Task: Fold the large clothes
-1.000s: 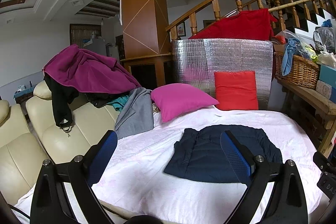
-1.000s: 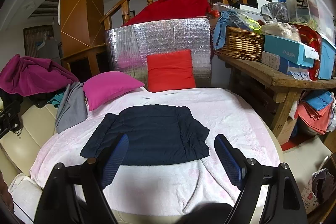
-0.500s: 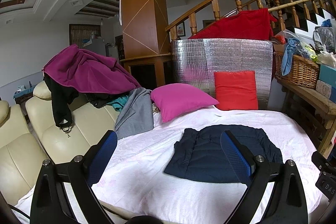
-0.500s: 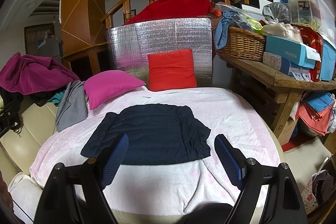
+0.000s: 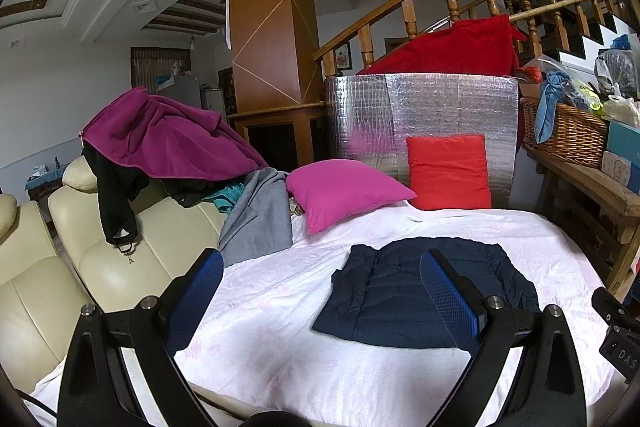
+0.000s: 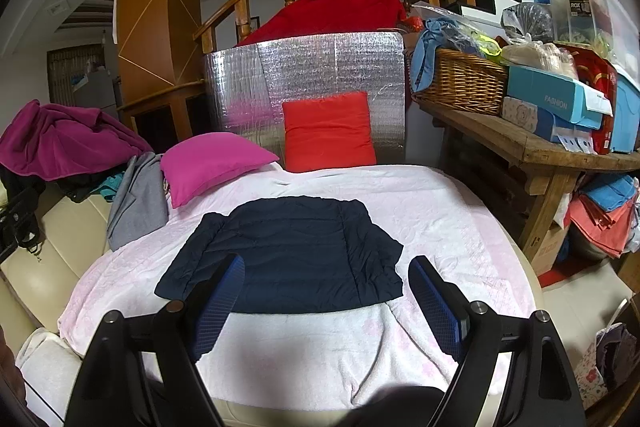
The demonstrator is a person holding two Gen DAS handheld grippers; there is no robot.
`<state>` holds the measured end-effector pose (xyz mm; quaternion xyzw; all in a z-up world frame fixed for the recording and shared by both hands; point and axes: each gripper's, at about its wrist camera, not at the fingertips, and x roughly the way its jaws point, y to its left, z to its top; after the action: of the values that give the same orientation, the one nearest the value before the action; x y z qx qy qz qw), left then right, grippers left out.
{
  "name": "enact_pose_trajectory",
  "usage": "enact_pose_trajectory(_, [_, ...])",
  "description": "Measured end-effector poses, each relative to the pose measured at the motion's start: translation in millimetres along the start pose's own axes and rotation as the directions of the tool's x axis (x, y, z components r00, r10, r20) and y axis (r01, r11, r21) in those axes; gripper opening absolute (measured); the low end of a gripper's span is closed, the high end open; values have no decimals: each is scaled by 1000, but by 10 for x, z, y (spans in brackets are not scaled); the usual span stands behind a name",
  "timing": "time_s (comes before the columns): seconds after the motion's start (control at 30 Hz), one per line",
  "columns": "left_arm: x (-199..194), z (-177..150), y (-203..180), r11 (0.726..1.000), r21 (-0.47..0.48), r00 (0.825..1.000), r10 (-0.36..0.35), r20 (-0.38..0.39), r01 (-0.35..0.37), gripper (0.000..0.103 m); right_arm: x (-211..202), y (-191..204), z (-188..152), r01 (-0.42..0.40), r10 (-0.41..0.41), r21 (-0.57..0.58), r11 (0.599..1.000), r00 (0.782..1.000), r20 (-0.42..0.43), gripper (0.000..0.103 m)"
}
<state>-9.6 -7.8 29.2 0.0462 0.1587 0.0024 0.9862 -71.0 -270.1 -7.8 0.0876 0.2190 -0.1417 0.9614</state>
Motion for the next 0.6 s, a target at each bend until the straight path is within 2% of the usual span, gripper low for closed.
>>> enact_pose_trajectory(0.6, [20,-17,20,1000,3,1000,-1,-10,1,99,18,18,-29,-6,6,1,1000,1000,-8,87])
